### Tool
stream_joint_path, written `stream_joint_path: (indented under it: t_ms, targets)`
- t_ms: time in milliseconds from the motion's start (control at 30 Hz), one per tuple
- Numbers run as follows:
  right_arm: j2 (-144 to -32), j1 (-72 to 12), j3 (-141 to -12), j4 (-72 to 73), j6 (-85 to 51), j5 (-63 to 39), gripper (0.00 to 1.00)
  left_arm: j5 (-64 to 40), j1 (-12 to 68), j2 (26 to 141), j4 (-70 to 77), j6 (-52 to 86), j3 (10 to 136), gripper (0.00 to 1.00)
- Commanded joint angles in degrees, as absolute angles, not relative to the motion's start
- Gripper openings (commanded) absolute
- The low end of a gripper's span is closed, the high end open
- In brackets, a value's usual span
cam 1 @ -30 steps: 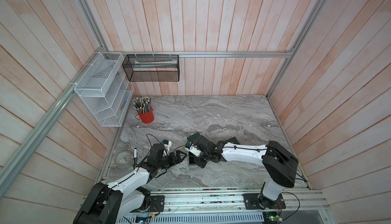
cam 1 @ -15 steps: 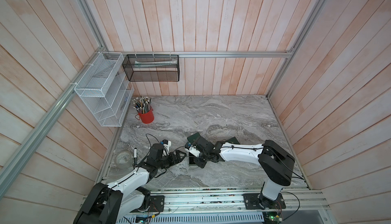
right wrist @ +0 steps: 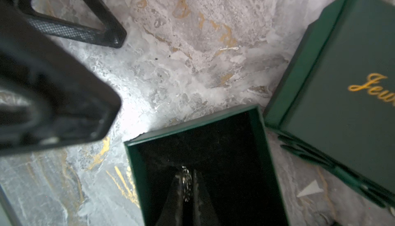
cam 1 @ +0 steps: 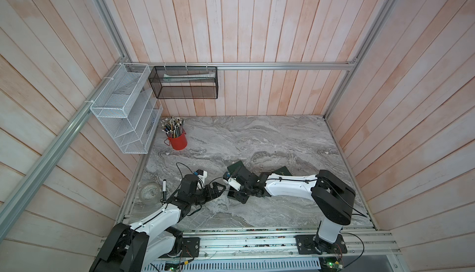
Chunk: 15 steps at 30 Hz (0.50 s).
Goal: Take the rings out of the lift-off lid box
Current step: Take out the ring from the jewelry box.
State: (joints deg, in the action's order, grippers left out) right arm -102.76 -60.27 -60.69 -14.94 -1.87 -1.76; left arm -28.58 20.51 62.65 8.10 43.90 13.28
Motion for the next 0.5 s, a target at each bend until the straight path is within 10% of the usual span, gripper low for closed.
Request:
stream_joint_path:
  t_ms: [0,467]
  targets:
    - [-104.1,-60.3,-61.0,-14.9,-5.0,0.5,0.0,-27.5,20.0,63.2,3.2,42.5,12.8,0.99]
    - [-103.4,-58.0,-64.6,-15.6,-16.3,-2.7,0.0,-30.1,20.6,63.5,6.7,45.0,13.5,0.98]
